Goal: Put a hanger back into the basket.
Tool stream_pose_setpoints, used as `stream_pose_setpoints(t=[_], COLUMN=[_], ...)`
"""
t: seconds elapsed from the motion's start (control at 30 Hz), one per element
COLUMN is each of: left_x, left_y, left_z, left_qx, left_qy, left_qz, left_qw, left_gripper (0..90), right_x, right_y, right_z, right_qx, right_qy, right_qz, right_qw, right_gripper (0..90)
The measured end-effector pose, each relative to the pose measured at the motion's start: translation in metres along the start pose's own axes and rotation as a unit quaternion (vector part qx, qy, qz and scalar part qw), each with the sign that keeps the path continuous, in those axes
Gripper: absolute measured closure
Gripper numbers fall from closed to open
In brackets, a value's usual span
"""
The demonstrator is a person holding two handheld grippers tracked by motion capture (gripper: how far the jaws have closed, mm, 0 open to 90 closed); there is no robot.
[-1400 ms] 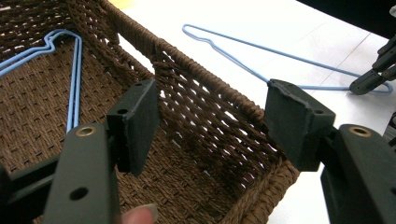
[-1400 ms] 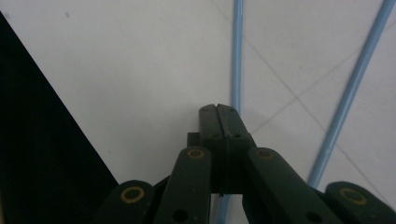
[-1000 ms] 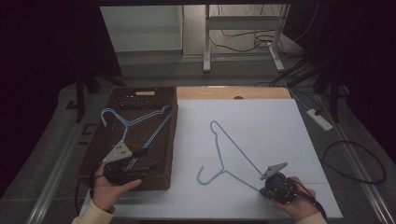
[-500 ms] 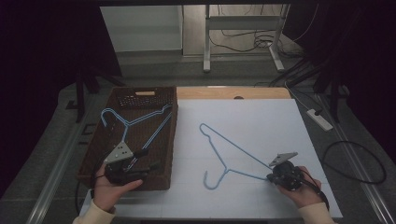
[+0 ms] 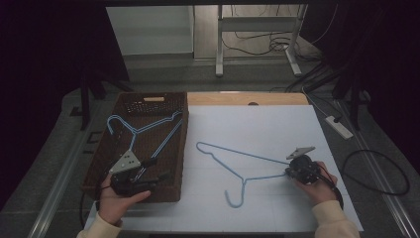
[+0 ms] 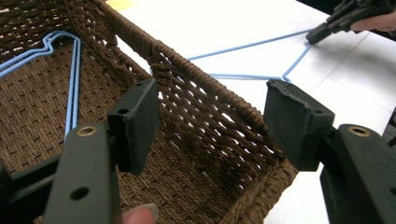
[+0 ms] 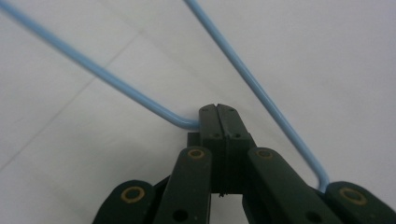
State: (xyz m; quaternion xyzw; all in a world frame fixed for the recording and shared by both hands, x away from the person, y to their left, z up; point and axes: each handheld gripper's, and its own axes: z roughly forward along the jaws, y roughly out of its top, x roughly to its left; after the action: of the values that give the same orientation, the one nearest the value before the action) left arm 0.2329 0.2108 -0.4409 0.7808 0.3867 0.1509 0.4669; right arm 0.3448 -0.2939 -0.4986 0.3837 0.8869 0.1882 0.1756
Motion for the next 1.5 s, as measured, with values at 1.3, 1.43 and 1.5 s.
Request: stream_pose_setpoints(t=[1.3, 1.43, 1.5], left_x=[-0.002, -0.002, -0.003], left_y=[0.0, 0.0, 0.001], left_z=[0.0, 0.0, 0.0], left_qx=[0.0, 0.0, -0.001], left_qy=[0.0, 0.0, -0.001], left_qz=[0.003, 0.003, 0.004], left_qw=[1.0, 1.0, 1.0], left_gripper=[35.6, 35.6, 35.6], right_x=[0.098, 0.114, 0.121], right_y=[0.026, 0.018, 0.013], right_z=[-0.02, -0.016, -0.014], right_qx=[-0.065, -0.037, -0.021], right_qy=[0.153, 0.153, 0.146], right_qz=[-0.066, -0.088, -0.104], right_qw=[0.984, 0.9836, 0.9836], right_gripper=[89.8, 89.8, 89.8])
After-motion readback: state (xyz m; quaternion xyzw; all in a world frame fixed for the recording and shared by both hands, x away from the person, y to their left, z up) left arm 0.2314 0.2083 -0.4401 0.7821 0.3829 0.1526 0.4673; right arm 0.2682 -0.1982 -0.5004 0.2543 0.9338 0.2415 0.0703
